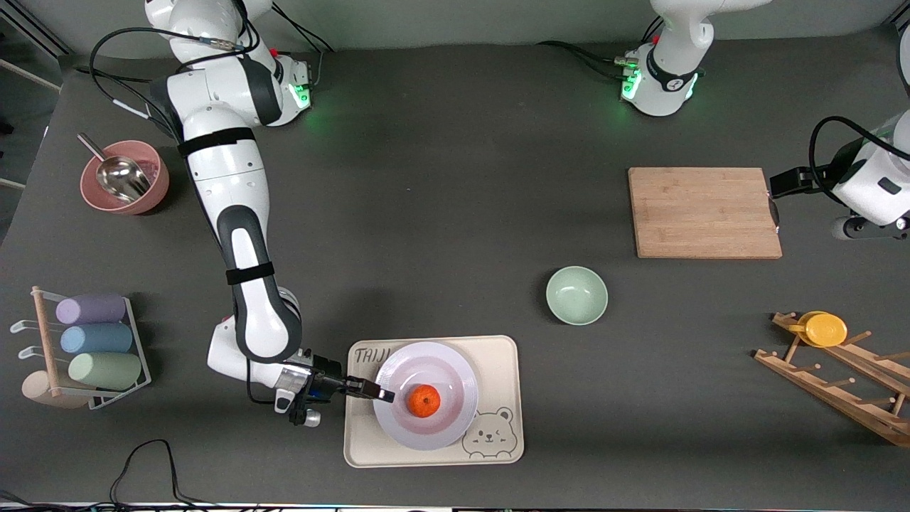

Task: Place orange and plate with both arms
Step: 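Release the plate rim and open the right gripper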

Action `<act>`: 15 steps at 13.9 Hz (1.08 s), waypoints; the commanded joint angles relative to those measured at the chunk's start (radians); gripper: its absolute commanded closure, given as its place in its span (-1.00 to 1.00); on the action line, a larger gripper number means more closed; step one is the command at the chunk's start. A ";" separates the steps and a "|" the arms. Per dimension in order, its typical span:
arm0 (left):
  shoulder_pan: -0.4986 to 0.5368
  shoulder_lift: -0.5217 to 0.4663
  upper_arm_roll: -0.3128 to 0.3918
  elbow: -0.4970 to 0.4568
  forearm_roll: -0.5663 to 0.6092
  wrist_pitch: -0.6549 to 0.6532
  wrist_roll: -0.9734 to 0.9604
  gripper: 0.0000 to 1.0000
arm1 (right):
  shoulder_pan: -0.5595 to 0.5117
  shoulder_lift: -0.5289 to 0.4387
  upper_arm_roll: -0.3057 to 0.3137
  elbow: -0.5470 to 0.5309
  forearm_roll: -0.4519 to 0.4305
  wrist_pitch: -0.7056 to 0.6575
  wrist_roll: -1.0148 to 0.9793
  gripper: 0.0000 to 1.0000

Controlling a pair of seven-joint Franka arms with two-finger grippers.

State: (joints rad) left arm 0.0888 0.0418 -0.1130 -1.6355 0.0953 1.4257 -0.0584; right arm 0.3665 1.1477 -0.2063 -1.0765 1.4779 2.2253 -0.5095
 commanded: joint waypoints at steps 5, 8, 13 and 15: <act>0.005 0.001 -0.010 0.000 0.004 0.002 0.015 -1.00 | -0.006 -0.032 -0.007 0.038 -0.249 -0.003 0.103 -1.00; 0.009 0.001 -0.010 -0.001 0.004 -0.011 0.015 -1.00 | -0.006 -0.086 -0.021 0.047 -0.451 -0.016 0.210 -1.00; 0.011 0.000 -0.007 -0.001 0.004 -0.013 0.009 -1.00 | -0.058 -0.242 -0.057 -0.008 -0.697 -0.246 0.260 -1.00; 0.011 -0.010 -0.007 -0.013 0.004 0.002 0.006 -1.00 | -0.049 -0.345 -0.112 -0.081 -0.802 -0.364 0.266 -1.00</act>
State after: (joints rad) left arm 0.0909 0.0435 -0.1146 -1.6403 0.0952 1.4230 -0.0578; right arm 0.3129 0.9292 -0.2841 -1.0377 0.7709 1.9493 -0.2603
